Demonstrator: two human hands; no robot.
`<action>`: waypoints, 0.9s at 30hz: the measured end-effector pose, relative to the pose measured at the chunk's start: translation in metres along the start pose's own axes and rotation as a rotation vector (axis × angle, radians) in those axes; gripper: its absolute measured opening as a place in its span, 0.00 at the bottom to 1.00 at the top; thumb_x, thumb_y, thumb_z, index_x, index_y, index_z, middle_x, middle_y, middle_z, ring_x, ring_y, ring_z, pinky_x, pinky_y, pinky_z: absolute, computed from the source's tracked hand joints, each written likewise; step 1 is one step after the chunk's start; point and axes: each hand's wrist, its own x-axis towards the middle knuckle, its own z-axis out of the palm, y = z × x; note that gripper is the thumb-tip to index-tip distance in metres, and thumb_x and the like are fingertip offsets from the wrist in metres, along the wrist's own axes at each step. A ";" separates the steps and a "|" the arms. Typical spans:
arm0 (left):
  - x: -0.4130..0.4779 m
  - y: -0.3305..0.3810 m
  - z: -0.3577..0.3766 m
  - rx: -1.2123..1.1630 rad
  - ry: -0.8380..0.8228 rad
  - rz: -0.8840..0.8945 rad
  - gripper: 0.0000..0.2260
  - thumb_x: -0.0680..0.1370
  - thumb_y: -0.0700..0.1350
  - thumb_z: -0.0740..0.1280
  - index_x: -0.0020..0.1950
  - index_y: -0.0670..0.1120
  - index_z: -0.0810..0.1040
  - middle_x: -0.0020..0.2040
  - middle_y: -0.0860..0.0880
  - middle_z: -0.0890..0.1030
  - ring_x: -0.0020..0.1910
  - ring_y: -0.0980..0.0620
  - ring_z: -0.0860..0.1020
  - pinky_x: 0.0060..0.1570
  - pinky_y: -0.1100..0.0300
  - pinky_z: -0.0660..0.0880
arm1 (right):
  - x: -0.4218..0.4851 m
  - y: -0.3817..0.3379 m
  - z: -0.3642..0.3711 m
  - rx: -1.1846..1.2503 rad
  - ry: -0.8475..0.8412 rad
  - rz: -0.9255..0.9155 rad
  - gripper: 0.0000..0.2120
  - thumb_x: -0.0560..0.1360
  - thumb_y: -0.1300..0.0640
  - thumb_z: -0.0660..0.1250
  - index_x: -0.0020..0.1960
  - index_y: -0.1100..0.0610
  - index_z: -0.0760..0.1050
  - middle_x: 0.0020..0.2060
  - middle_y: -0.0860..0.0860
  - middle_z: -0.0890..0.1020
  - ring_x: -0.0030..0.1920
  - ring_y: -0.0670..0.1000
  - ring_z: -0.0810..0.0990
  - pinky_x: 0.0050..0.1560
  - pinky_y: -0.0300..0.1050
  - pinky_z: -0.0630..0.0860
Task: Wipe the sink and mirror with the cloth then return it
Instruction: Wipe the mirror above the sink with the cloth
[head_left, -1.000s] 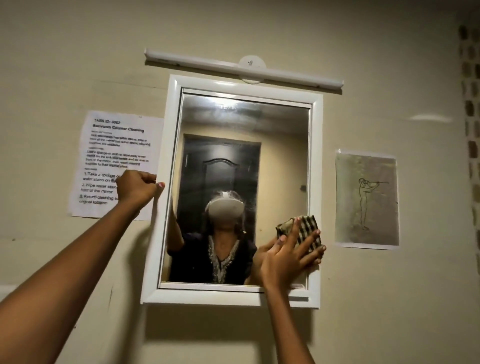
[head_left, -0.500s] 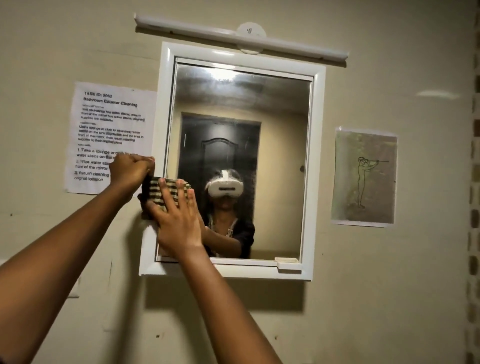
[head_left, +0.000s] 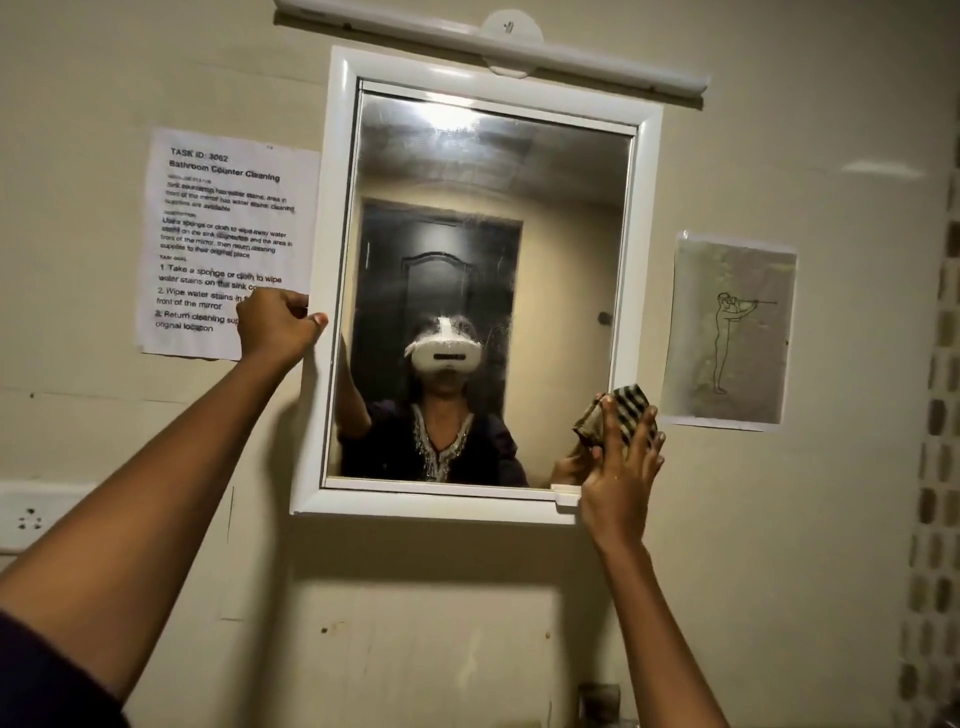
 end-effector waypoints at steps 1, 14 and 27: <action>0.000 -0.001 0.000 0.005 0.002 -0.005 0.17 0.72 0.41 0.72 0.59 0.36 0.79 0.56 0.37 0.83 0.58 0.43 0.80 0.64 0.51 0.73 | -0.010 -0.002 0.007 0.005 0.017 0.009 0.36 0.73 0.69 0.59 0.75 0.45 0.53 0.76 0.59 0.51 0.74 0.67 0.49 0.73 0.60 0.47; -0.014 -0.018 0.000 0.077 -0.026 -0.026 0.17 0.73 0.40 0.71 0.60 0.35 0.78 0.57 0.36 0.82 0.62 0.41 0.77 0.65 0.51 0.71 | -0.116 -0.168 0.072 0.184 -0.271 -0.482 0.38 0.67 0.67 0.64 0.72 0.41 0.63 0.76 0.49 0.56 0.75 0.62 0.47 0.75 0.55 0.42; -0.013 -0.021 0.002 0.079 -0.031 -0.051 0.16 0.72 0.39 0.72 0.59 0.35 0.80 0.56 0.35 0.82 0.58 0.40 0.80 0.65 0.49 0.73 | -0.072 0.007 0.028 -0.079 -0.091 -1.153 0.12 0.81 0.59 0.59 0.56 0.53 0.81 0.65 0.52 0.76 0.66 0.61 0.73 0.69 0.61 0.65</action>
